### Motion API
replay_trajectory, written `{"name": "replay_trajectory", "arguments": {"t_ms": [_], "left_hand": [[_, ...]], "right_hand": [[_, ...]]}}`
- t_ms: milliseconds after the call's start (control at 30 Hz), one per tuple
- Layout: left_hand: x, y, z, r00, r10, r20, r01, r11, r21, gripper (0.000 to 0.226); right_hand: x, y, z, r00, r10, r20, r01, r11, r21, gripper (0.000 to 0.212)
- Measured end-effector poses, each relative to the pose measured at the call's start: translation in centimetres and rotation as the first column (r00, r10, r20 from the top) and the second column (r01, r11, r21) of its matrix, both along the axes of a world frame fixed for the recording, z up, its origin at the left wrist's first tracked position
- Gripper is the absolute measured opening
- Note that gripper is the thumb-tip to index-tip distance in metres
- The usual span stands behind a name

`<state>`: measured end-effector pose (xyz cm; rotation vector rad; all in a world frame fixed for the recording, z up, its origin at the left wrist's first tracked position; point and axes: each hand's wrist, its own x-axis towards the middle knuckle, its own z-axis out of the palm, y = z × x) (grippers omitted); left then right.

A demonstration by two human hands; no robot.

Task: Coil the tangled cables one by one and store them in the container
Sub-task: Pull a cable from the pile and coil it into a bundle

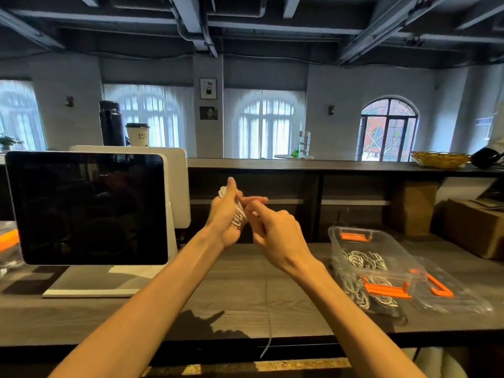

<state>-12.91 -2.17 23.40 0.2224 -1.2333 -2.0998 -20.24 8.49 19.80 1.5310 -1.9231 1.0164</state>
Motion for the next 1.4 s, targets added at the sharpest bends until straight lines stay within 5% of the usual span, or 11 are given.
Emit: {"name": "replay_trajectory", "arguments": {"t_ms": [133, 367, 467, 600, 700, 867, 1033, 1167, 1300, 1400], "left_hand": [[-0.1, -2.1, 0.1, 0.998, 0.05, -0.038, -0.044, 0.989, 0.144, 0.043], [0.5, -4.3, 0.5, 0.986, 0.164, -0.044, -0.162, 0.986, 0.039, 0.047], [1.1, -5.0, 0.5, 0.973, 0.231, 0.017, -0.226, 0.963, -0.15, 0.044], [1.3, -4.0, -0.1, 0.948, 0.239, 0.211, -0.109, 0.865, -0.49, 0.043], [1.3, -2.1, -0.6, 0.924, 0.235, 0.303, 0.026, 0.75, -0.661, 0.054], [2.6, -0.7, -0.7, 0.898, -0.269, 0.349, 0.403, 0.821, -0.404, 0.074], [3.0, 0.2, -0.3, 0.879, -0.231, 0.418, 0.438, 0.739, -0.513, 0.053], [2.8, 0.3, -0.3, 0.887, -0.297, 0.354, 0.435, 0.794, -0.424, 0.044], [3.6, -0.5, -0.8, 0.777, -0.44, 0.45, 0.611, 0.7, -0.37, 0.039], [3.7, -0.5, -0.9, 0.765, -0.524, 0.375, 0.635, 0.714, -0.295, 0.046]], "right_hand": [[0.6, 0.2, -0.3, 0.995, 0.06, 0.083, -0.063, 0.998, 0.026, 0.016], [-0.3, 1.2, 0.0, 0.906, 0.135, 0.401, -0.218, 0.961, 0.17, 0.022], [-0.5, 1.9, 0.1, 0.887, 0.166, 0.431, -0.269, 0.944, 0.192, 0.024], [0.6, 2.0, 1.3, 0.972, 0.199, 0.121, -0.231, 0.894, 0.385, 0.023], [1.0, 1.5, 2.4, 0.958, 0.258, 0.126, -0.283, 0.921, 0.268, 0.022], [-0.5, 1.4, 3.1, 0.977, 0.179, 0.115, -0.167, 0.98, -0.11, 0.018], [-1.2, 1.9, 3.0, 0.961, 0.201, 0.191, -0.161, 0.965, -0.206, 0.009], [-1.3, 1.9, 2.3, 0.913, 0.316, 0.257, -0.248, 0.932, -0.264, 0.014], [-1.0, 2.2, 2.8, 0.815, 0.429, 0.389, -0.301, 0.888, -0.348, 0.02], [-1.4, 2.3, 2.7, 0.846, 0.384, 0.368, -0.261, 0.902, -0.343, 0.023]]}}
